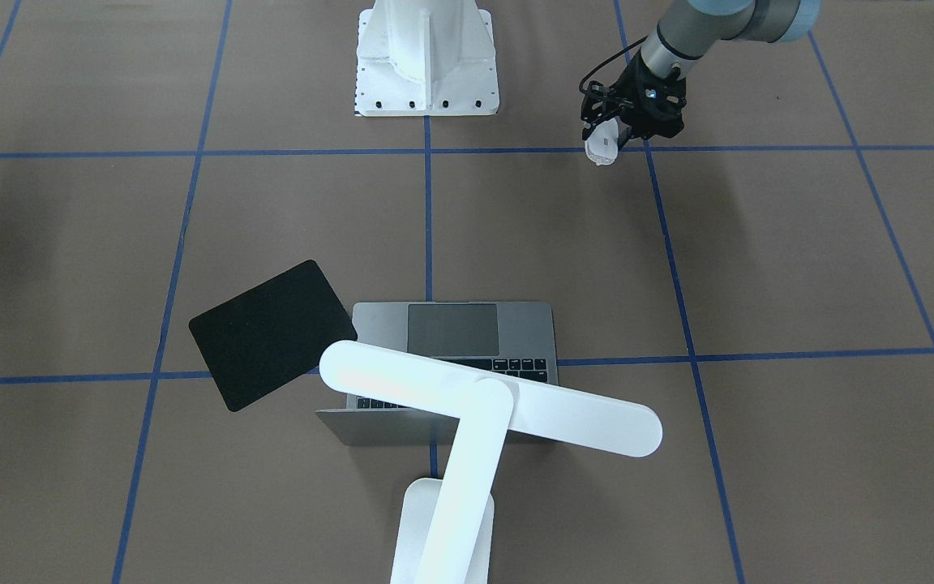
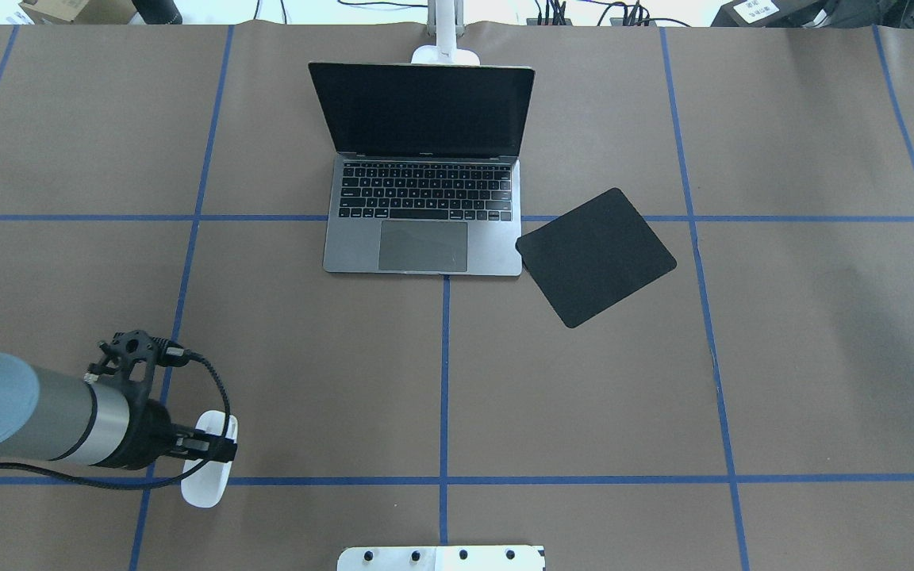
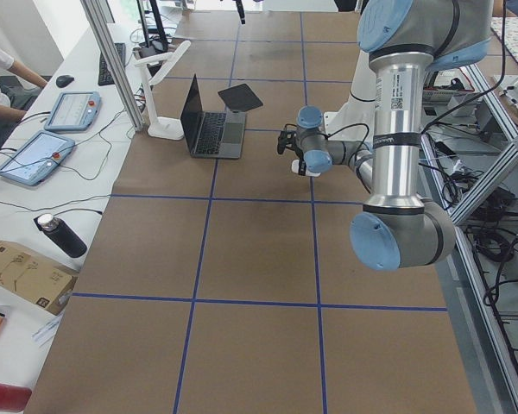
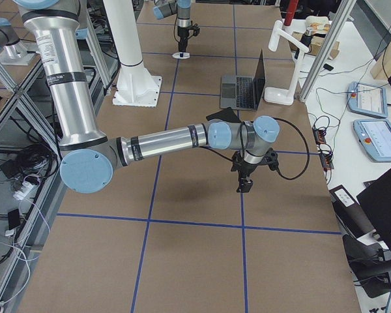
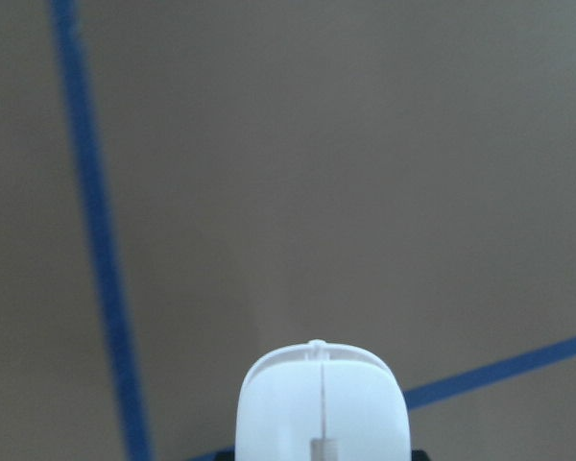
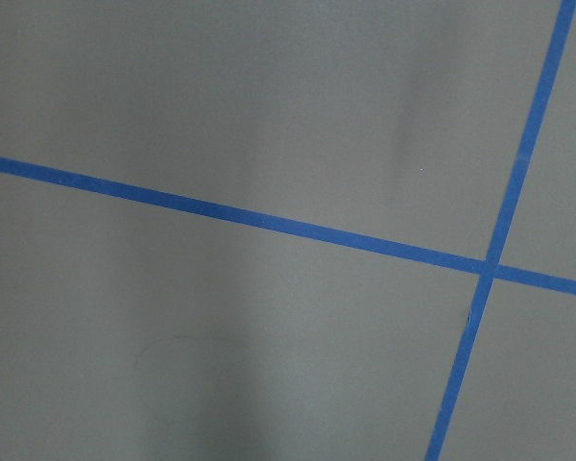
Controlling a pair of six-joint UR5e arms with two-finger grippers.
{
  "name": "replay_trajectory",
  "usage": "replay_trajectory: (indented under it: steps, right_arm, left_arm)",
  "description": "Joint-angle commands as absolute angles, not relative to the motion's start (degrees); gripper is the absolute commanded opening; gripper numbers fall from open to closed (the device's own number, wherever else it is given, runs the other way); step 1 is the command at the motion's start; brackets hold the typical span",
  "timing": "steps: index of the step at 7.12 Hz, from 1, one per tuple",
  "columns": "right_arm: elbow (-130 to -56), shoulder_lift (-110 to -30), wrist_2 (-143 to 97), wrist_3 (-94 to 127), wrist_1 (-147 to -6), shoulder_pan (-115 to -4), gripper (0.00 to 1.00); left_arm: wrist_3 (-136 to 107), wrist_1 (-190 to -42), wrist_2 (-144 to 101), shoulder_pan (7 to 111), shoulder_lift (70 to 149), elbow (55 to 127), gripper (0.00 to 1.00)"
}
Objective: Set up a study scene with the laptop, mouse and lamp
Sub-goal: 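Carry the white mouse with the left gripper toward the black mouse pad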
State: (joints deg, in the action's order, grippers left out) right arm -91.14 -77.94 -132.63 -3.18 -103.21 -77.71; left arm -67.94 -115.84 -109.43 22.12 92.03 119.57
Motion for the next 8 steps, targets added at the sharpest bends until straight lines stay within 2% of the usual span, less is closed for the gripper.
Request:
replay_trajectory:
  steps: [1,2,6,8]
  right_arm:
    - [-90.79,-77.61,-132.63,-3.16,-103.18,-77.26,0.98]
    - [-90.88,-77.61,-132.63,-3.16,-103.18,-77.08,0.98]
    - [-90.53,-77.61,-134.21,-2.46,-101.34,-75.76,0.98]
    - [-90.62,-77.61,-135.00,-2.46,-101.25,-75.41,0.98]
  left_arm:
    - [-67.94,-102.55,-109.07,24.33,108.80,115.79,0.00]
    - [-67.94,-97.52,-108.90,24.61,118.38,110.01,0.00]
    - [-71.53,-97.91,-106.80,25.57,142.76,82.51,0.00]
    - [-73.29,-101.57,-103.64,26.45,156.56,63.81,0.00]
